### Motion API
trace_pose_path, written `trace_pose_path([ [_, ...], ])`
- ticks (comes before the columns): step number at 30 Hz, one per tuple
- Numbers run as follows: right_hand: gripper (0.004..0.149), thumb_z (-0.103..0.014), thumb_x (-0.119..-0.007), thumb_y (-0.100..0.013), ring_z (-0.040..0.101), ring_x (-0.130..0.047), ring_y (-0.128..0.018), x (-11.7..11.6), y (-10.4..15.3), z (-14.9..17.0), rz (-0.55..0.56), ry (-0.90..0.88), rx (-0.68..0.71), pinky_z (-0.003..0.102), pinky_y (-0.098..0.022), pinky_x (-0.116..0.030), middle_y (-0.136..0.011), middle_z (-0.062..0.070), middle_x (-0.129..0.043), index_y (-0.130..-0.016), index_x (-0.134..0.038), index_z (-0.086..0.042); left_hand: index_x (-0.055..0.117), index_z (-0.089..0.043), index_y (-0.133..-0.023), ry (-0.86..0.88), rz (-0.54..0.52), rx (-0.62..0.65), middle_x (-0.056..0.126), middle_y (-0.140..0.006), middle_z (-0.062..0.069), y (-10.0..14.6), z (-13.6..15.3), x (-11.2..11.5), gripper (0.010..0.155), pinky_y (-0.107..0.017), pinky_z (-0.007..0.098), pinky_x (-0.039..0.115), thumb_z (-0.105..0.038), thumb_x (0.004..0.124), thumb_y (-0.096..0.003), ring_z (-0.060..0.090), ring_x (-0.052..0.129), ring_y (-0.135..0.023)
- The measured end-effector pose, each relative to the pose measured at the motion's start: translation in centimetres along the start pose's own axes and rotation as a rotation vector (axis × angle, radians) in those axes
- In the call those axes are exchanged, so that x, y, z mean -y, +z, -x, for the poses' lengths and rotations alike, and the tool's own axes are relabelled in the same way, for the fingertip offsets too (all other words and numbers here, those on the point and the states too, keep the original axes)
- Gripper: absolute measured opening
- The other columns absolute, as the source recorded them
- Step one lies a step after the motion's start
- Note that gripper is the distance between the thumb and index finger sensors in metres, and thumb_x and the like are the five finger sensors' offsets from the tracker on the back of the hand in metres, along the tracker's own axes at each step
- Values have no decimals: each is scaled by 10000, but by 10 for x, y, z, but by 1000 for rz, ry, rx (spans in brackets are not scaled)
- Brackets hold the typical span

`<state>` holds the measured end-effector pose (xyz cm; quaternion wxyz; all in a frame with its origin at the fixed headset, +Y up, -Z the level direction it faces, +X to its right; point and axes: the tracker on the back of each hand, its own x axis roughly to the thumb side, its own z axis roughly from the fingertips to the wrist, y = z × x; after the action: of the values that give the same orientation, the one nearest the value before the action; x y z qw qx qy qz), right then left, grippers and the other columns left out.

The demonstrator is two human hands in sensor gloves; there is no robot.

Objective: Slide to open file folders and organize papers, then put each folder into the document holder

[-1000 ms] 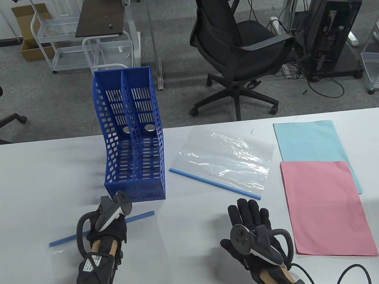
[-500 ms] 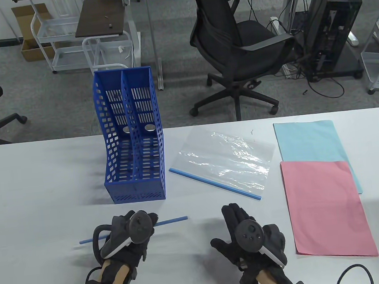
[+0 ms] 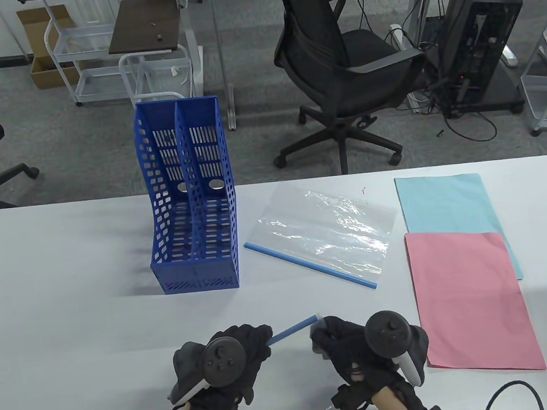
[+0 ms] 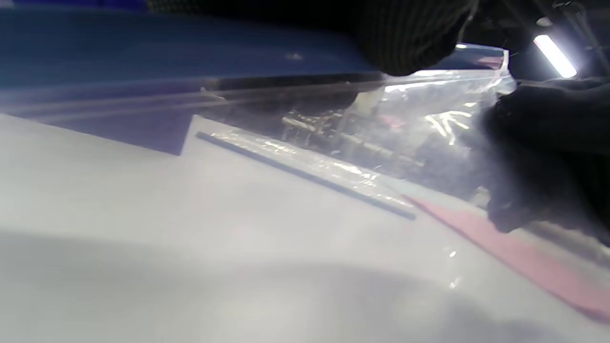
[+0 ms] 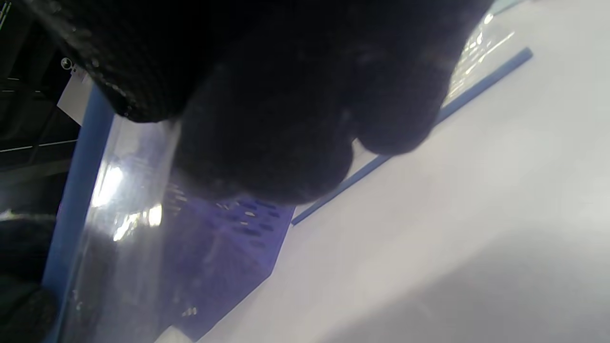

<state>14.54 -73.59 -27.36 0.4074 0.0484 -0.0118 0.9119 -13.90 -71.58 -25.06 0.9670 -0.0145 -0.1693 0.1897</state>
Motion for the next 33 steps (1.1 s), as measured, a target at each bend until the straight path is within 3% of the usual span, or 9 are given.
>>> trace_pose_path([
  [8, 401, -458, -828, -344, 84, -1050, -286, 19, -4, 14, 76, -71, -51, 328, -369, -930, -466, -65, -1059, -684, -923, -269, 911, -329, -876, 27, 113, -87, 986, -784, -6, 7, 36, -7, 454, -589, 472, 820, -373, 792, -439, 220, 1014, -637],
  [15, 401, -445, -831, -341, 88, -1046, -262, 48, -4, 30, 183, -128, -106, 332, -349, -932, -448, -53, -1062, -681, -931, -257, 946, -368, -849, -27, 189, -206, 1006, -790, -33, 12, 67, -27, 441, -614, 483, 811, -368, 816, -428, 216, 1024, -676],
  [20, 402, -434, -836, -341, 101, -1046, -251, 69, -1, 39, 263, -120, -155, 342, -339, -930, -443, -40, -1064, -679, -935, -241, 974, -345, -833, -64, 273, -417, 1041, -771, -30, 20, 111, -38, 435, -625, 491, 811, -361, 852, -416, 219, 1056, -668],
  [22, 402, -431, -836, -342, 105, -1045, -248, 75, 1, 44, 283, -134, -181, 344, -336, -930, -441, -36, -1065, -679, -937, -235, 968, -283, -840, 11, 282, -521, 1050, -746, 13, 25, 135, -38, 440, -608, 492, 822, -353, 864, -419, 232, 1073, -632],
  [25, 402, -422, -843, -342, 119, -1044, -251, 71, -1, 47, 238, -145, -199, 358, -337, -924, -443, -22, -1065, -679, -942, -224, 932, -222, -847, 89, 280, -639, 1058, -706, 48, 28, 159, -32, 450, -572, 476, 847, -370, 869, -427, 238, 1091, -581],
  [33, 406, -429, -836, -348, 119, -1047, -283, 51, -7, 40, 145, -45, -180, 360, -363, -918, -468, -35, -1062, -691, -932, -234, 892, -157, -847, 118, 258, -794, 1039, -598, 15, 26, 189, -15, 503, -507, 438, 865, -438, 861, -432, 192, 1072, -451],
])
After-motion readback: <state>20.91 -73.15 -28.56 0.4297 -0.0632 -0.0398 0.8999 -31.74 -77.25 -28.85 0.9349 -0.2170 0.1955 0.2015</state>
